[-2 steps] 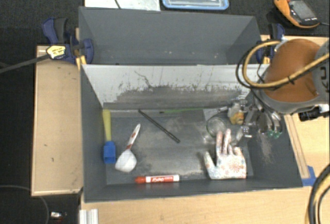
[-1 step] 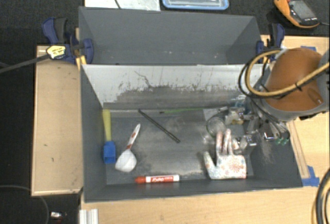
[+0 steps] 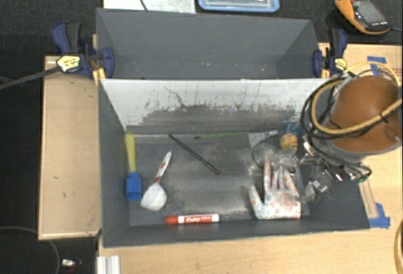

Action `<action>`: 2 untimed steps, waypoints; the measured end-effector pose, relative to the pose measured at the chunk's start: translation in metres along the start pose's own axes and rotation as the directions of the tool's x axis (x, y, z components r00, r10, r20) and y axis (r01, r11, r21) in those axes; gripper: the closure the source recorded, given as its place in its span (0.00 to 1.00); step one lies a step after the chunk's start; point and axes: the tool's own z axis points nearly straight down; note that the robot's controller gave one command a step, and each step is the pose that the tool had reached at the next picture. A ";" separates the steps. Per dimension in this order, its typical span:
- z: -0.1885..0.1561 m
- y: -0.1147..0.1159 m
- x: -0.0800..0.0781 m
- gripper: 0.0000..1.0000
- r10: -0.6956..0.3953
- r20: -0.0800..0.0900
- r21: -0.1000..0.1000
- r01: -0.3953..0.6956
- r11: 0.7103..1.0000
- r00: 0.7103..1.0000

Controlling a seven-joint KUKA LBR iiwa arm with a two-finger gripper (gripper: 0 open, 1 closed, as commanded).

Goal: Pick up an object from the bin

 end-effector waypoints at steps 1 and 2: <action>0.054 -0.017 0.015 0.00 0.217 0.009 0.003 -0.217 0.976 0.976; 0.054 0.019 0.017 1.00 -0.343 0.003 0.004 0.343 0.939 0.939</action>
Offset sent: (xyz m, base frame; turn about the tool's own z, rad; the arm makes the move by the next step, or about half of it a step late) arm -0.0252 0.0063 -0.0558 -0.3501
